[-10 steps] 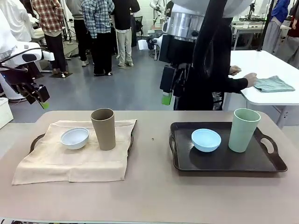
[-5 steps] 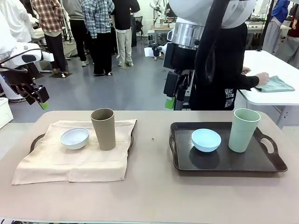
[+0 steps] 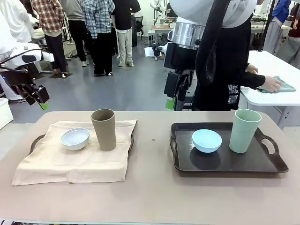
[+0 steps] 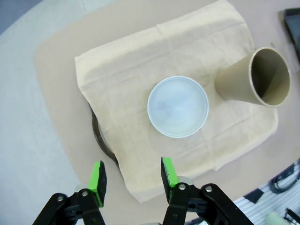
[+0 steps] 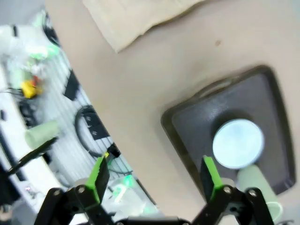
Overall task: Set up a tray with a mat and arrange the tableware.
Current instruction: Pick up the Picnic Bowl and Reusable plastic cup from the Handle tray in front of the human's position and hold them in the air.
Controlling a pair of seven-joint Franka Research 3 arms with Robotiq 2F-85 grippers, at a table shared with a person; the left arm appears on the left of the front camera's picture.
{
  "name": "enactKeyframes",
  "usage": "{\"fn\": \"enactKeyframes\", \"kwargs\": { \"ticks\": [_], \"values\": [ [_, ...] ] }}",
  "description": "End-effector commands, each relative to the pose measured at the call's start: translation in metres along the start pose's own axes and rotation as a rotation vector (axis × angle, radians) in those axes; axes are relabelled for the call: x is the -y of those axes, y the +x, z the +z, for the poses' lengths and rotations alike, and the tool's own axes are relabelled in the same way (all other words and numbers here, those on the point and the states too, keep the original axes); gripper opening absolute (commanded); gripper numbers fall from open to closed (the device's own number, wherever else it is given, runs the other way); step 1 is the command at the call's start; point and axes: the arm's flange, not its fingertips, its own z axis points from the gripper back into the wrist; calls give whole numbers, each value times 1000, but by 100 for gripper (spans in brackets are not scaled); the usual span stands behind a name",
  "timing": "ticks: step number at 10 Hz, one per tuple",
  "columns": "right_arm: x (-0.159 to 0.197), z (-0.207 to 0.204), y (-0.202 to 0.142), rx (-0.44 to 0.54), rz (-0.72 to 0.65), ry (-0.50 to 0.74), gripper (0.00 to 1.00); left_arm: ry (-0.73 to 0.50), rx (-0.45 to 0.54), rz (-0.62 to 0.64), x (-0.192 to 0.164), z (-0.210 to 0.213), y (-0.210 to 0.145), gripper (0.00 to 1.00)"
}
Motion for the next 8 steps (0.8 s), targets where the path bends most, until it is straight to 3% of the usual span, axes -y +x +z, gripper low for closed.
{"fn": "enactKeyframes", "kwargs": {
  "ticks": [1, 2, 4, 5, 6, 7, 8],
  "values": [
    [5, 8, -35, -136, -343, -115, 100, -152, -109, 115, 8, 12, 12, 63],
    [10, 15, -67, -192, -536, -203, 100, -226, -174, 200, 11, 17, 12, 63],
    [-1, 46, -112, -302, -724, -280, 100, -303, -277, 273, 20, 37, 9, 63],
    [20, 23, -69, -130, -430, -198, 100, -195, -183, 150, 15, 11, 1, 63],
    [20, 23, -69, -130, -430, -198, 100, -195, -183, 150, 15, 11, 1, 63],
    [12, 43, -107, -188, -584, -272, 100, -195, -183, 150, 15, 11, 1, 63],
    [36, 27, -105, -243, -592, -138, 100, -241, -234, 190, 20, 21, 2, 63]
  ]
}}
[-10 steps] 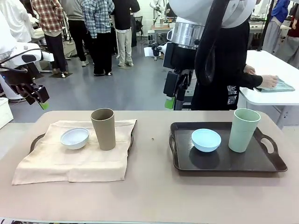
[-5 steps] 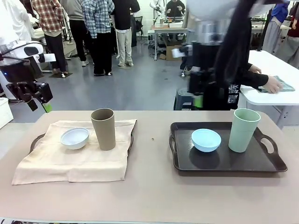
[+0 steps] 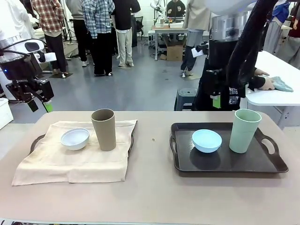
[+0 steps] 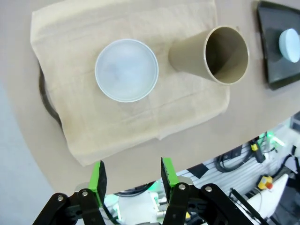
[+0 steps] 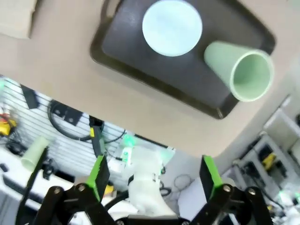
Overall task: Set up a tray with a mat and arrange the tableware.
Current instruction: Pick up the Picnic Bowl and Reusable plastic cup from the Handle tray in front of the human's position and hold them in the air.
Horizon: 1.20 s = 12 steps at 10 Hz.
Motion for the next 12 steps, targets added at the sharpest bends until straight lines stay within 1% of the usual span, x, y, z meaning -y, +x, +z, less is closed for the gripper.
{"fn": "enactKeyframes", "kwargs": {
  "ticks": [1, 2, 4, 5, 6, 7, 8, 9, 10, 11, 12],
  "values": [
    [51, -23, 6, -35, -80, 141, 100, -43, -9, -18, -4, 0, 3, 63],
    [101, -35, -13, 72, -121, 301, 100, -144, 36, -10, -19, 1, 3, 63],
    [181, -58, -59, 247, -276, 501, 100, -385, 152, 50, -44, 10, -1, 63],
    [207, -64, -80, 359, -354, 549, 100, -526, 192, 59, -54, 11, -2, 63],
    [208, -59, -92, 509, -322, 610, 100, -641, 216, 79, -67, 12, -6, 63],
    [209, -51, -65, 221, -313, 498, 100, -373, 142, 71, -48, 13, -4, 63],
    [209, -51, -65, 221, -313, 498, 100, -373, 142, 71, -48, 13, -4, 63],
    [239, -54, -96, 356, -375, 590, 100, -512, 199, 98, -64, 16, -8, 63],
    [237, -41, -104, 364, -145, 910, 100, -674, 244, 148, -62, 27, -17, 63],
    [256, -39, -123, 402, -60, 1078, 100, -772, 276, 154, -69, 35, -31, 63],
    [279, -44, -145, 465, -38, 1207, 100, -859, 294, 188, -85, 37, -45, 63]
  ]
}}
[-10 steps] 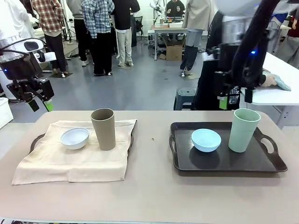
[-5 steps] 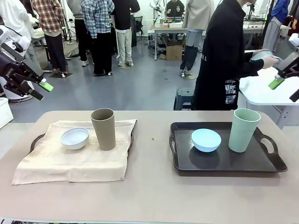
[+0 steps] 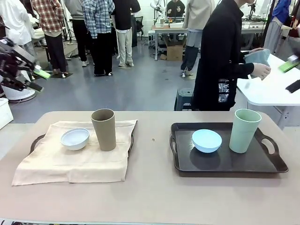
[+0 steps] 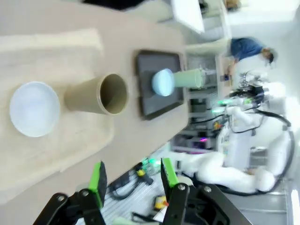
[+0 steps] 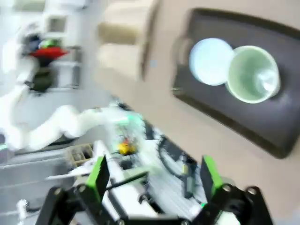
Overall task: Set up a tray with a mat and arrange the tableware.
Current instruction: Pick up the Picnic Bowl and Reusable plastic cup from the Handle tray in front of the human's position and hold them in the air.
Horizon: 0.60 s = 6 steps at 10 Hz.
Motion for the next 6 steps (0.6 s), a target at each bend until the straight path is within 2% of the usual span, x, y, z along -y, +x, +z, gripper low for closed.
{"fn": "enactKeyframes", "kwargs": {
  "ticks": [1, 2, 4, 6],
  "values": [
    [37, 42, -21, 19, -7, 338, 100, -194, 48, 103, -28, 28, -19, 63],
    [57, 50, -36, 33, -26, 433, 100, -226, -11, 211, -48, 34, -22, 63],
    [79, 58, -58, 37, -63, 515, 100, -200, -212, 259, -73, 36, -21, 63],
    [83, 56, -60, 5, -78, 502, 100, -196, -209, 301, -85, 41, -17, 63]
  ]
}}
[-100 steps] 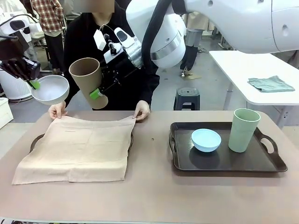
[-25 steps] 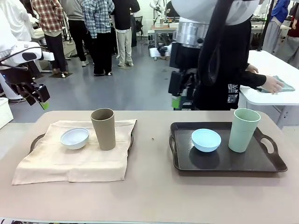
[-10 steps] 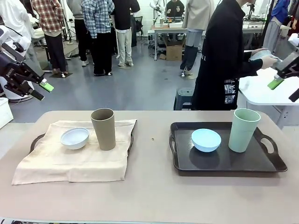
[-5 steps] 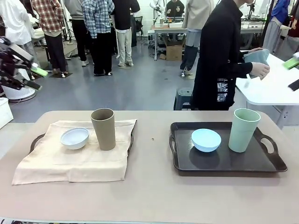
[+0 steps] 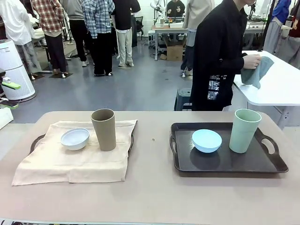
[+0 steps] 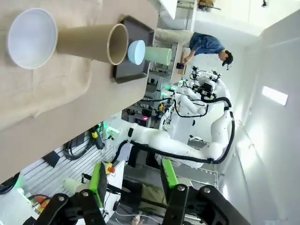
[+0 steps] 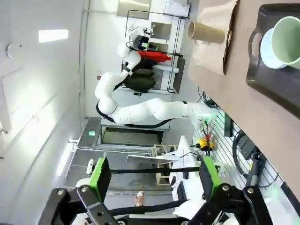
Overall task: Set up a tray with a mat and arrange the tableware.
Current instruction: Pick up the Picnic Bowl and Reusable plastic cup from the Handle tray in front of the human's position and hold them in the air.
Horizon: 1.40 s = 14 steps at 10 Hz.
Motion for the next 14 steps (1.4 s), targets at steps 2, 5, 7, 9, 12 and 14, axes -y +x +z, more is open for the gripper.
{"fn": "enactKeyframes", "kwargs": {
  "ticks": [2, 5, 7, 9, 12, 14],
  "values": [
    [-7, 1, -3, 7, 17, -7, 100, -11, 26, -25, 7, -2, -8, 63],
    [-7, 1, -3, 7, 17, -7, 100, -11, 26, -25, 7, -2, -8, 63],
    [-7, 1, -3, 7, 17, -7, 100, -11, 26, -25, 7, -2, -8, 63],
    [-7, 1, -3, 7, 17, -7, 100, -11, 26, -25, 7, -2, -8, 63],
    [-7, 1, -3, 7, 17, -7, 100, -11, 26, -25, 7, -2, -8, 63],
    [-7, 1, -3, 7, 17, -7, 100, -11, 26, -25, 7, -2, -8, 63]
  ]
}}
